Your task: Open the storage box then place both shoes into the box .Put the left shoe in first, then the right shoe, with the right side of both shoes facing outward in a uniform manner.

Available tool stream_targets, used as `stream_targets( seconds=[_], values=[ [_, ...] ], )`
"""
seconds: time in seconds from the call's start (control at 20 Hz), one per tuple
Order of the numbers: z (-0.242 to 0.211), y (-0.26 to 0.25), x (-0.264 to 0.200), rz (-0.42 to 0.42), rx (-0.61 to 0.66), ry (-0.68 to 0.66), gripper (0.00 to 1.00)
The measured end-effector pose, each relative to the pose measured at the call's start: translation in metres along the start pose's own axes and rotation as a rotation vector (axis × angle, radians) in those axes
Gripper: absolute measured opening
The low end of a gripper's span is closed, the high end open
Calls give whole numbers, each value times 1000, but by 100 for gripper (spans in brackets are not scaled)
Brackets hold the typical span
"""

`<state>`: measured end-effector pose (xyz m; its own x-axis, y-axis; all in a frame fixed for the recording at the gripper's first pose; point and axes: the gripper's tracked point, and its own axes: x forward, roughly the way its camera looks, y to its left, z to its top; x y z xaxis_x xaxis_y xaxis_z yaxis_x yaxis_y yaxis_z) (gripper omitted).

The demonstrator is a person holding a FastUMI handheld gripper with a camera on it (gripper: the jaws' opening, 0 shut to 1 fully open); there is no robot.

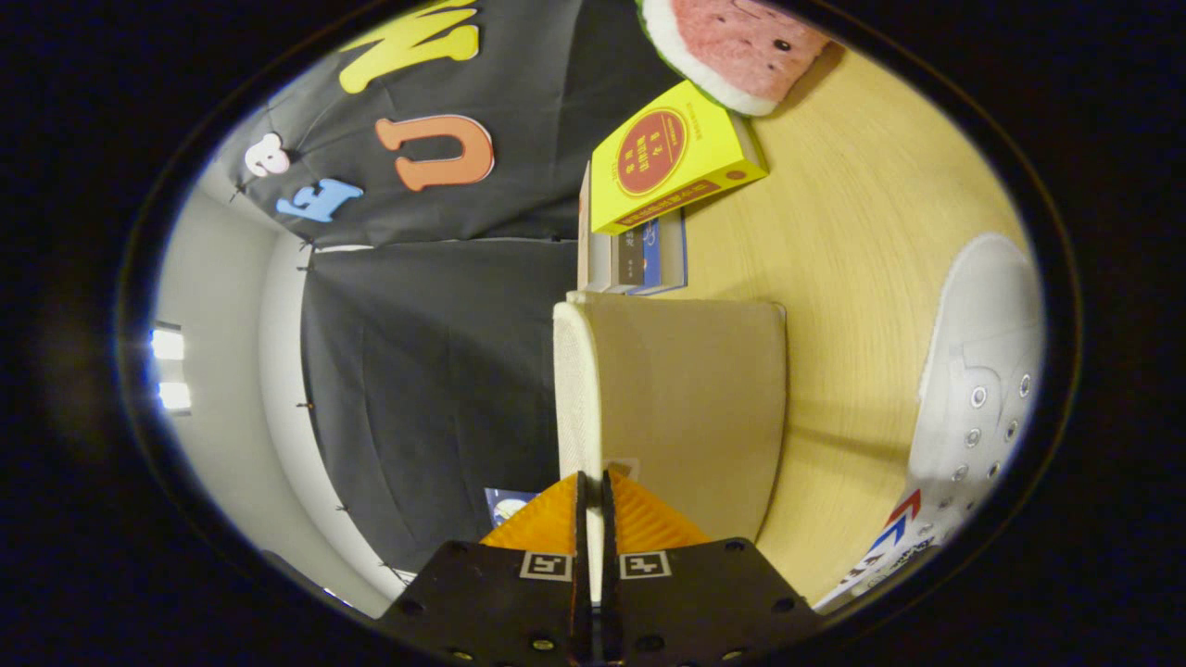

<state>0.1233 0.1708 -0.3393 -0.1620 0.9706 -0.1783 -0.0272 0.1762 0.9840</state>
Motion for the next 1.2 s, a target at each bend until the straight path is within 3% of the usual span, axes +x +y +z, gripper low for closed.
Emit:
stream_targets(
  seconds=[0.25,0.45,0.6,0.9,1.2],
  values=[
    [-11,36,-17,-53,-42,-28,0],
    [-21,60,-18,-155,-58,-51,0],
    [-22,90,-14,-166,-62,-98,0],
    [-17,148,17,-203,-105,-155,0],
    [-8,202,73,-180,-131,-186,0]
  ],
)
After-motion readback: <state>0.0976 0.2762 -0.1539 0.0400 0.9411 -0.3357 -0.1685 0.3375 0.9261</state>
